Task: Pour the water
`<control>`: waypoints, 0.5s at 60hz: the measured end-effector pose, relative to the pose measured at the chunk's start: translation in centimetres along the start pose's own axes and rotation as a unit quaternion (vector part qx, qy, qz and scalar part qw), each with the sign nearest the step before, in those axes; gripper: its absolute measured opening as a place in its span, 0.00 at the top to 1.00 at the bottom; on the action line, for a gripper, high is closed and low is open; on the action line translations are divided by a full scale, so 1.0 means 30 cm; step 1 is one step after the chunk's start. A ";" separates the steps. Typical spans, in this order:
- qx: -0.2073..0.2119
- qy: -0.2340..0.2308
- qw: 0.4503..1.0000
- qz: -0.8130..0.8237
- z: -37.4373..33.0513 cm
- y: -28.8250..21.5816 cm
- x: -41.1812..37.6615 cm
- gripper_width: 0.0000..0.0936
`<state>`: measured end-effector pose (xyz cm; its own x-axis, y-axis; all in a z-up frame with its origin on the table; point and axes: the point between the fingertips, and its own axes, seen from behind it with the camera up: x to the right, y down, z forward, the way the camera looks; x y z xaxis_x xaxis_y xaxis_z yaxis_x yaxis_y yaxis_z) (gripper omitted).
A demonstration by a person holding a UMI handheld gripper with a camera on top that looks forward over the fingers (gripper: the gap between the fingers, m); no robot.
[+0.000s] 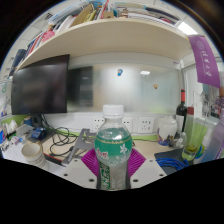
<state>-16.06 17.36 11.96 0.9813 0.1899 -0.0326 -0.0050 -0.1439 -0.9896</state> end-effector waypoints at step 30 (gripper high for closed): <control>-0.031 0.032 0.999 0.016 -0.123 0.026 0.017 0.33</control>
<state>-14.86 13.75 11.70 0.9912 0.1213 -0.0537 -0.0275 -0.2084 -0.9777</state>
